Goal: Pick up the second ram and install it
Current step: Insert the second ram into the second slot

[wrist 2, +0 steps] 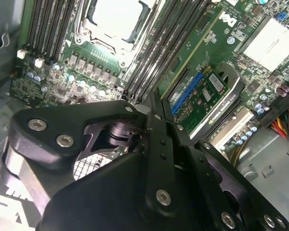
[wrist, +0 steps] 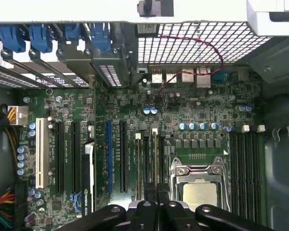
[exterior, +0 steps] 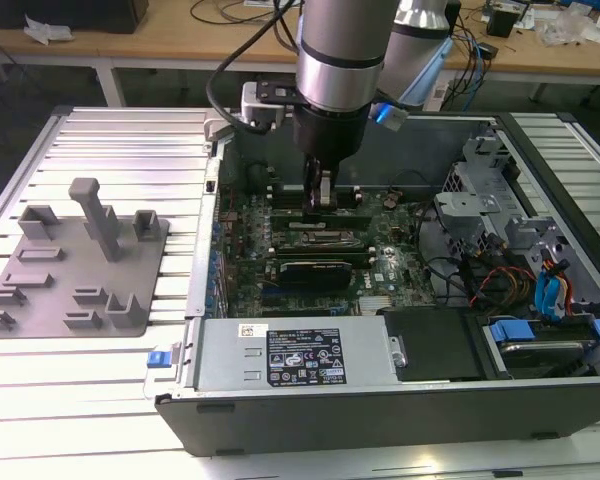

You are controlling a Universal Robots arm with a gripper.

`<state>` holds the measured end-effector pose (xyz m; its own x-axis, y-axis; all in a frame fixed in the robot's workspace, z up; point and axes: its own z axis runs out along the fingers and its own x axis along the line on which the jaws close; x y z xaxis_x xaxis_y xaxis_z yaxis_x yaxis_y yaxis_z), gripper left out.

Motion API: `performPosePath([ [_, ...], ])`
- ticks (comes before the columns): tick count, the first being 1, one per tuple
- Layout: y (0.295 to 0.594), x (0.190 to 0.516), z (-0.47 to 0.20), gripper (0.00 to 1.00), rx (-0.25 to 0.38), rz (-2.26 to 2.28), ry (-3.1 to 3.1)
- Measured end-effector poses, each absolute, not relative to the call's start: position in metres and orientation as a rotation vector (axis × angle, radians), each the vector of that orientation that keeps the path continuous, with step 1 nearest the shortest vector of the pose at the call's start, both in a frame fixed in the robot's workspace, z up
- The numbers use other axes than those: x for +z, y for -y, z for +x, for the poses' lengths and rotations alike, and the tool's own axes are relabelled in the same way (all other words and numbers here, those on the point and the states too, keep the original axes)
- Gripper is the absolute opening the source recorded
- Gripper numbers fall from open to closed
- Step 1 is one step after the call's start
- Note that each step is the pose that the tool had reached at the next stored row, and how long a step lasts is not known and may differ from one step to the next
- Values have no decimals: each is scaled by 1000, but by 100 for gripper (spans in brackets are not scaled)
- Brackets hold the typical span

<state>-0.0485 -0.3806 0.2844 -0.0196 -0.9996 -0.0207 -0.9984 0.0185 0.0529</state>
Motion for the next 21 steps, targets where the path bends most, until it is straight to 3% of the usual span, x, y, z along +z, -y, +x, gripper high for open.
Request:
performPosePath([
  [21, 381, 261, -48, 9, -81, 2184, 2226],
])
